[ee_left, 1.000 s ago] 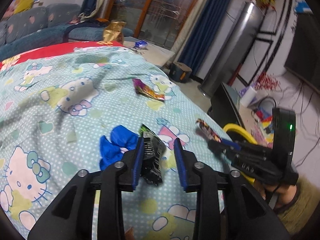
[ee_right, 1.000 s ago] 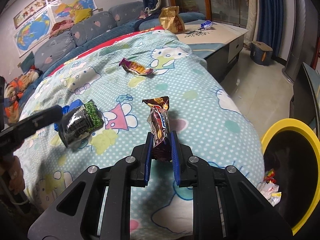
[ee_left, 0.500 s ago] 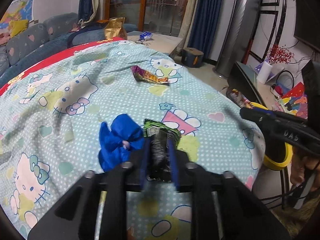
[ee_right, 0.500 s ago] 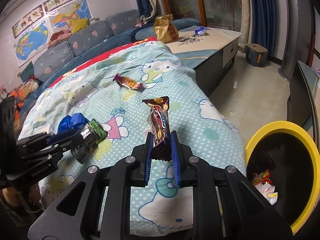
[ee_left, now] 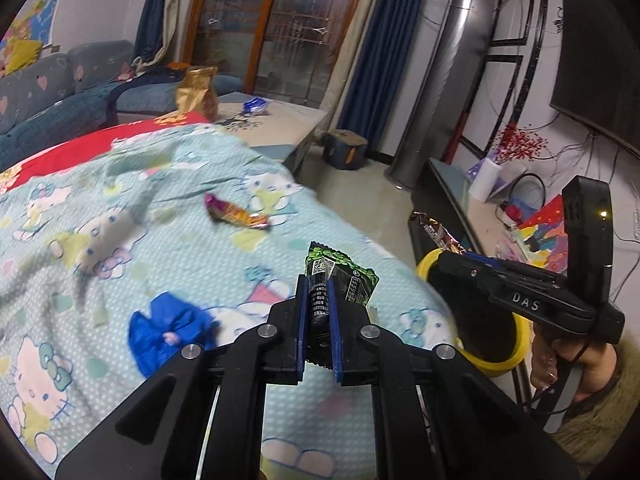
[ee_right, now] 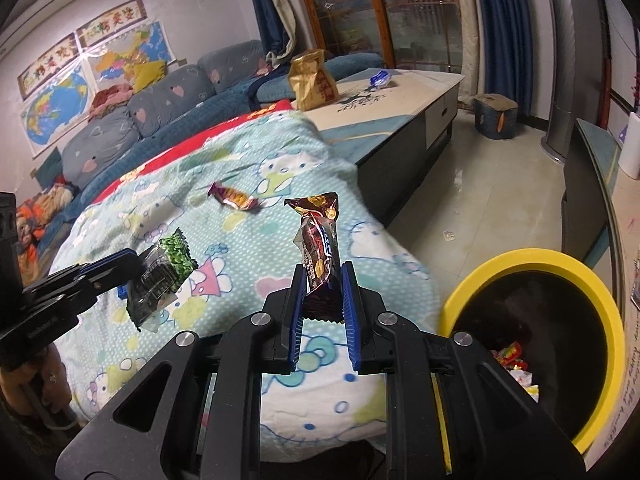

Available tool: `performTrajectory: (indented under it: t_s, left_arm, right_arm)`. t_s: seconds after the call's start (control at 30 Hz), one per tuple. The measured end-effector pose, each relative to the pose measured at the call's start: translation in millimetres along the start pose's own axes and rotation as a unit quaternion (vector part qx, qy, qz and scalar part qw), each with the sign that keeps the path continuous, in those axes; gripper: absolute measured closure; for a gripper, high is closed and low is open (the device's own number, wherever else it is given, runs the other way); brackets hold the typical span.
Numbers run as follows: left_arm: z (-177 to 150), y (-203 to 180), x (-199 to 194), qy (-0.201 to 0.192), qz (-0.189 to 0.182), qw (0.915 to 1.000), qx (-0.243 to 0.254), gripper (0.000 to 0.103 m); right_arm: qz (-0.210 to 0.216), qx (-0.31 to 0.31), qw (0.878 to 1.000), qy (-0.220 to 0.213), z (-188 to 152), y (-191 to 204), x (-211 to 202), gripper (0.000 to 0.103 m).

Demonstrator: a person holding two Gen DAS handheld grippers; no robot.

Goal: Collect trash
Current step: 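Carry the black bag and chocolate wrapper over the yellow bin and open both tools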

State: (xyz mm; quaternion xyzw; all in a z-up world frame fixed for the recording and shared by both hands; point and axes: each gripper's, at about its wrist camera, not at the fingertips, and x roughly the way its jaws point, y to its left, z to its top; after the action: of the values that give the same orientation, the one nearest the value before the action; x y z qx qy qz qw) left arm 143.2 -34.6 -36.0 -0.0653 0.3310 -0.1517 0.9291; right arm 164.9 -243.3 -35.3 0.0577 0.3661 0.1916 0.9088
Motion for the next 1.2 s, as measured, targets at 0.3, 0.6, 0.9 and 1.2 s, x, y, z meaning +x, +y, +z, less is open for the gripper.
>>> performTrajectory:
  t_s: [0.3, 0.6, 0.9, 1.2]
  left_arm:
    - [5.8, -33.3, 12.2, 0.006, -0.028, 0.9993, 0.024, 0.094]
    - [4.2, -70.0, 26.1, 0.018, -0.053, 0.9967, 0.059, 0.094]
    - [-1.4, -104.0, 40.6, 0.026, -0.077, 0.9928, 0.088, 0.094]
    - [-10.0, -134.9, 54.9, 0.037, -0.1, 0.9877, 0.114, 0.094]
  right_arm:
    - [-0.019, 0.032, 0.999, -0.015, 1.8, -33.2, -19.4, 0.09]
    - [-0.04, 0.068, 0.997, -0.025, -1.2, -70.1, -32.4, 0.09]
    - [-0.065, 0.102, 0.992, -0.033, -7.5, -106.3, -42.8, 0.09]
    - [-0.088, 0.137, 0.986, -0.04, -16.0, -138.4, -53.0, 0.09]
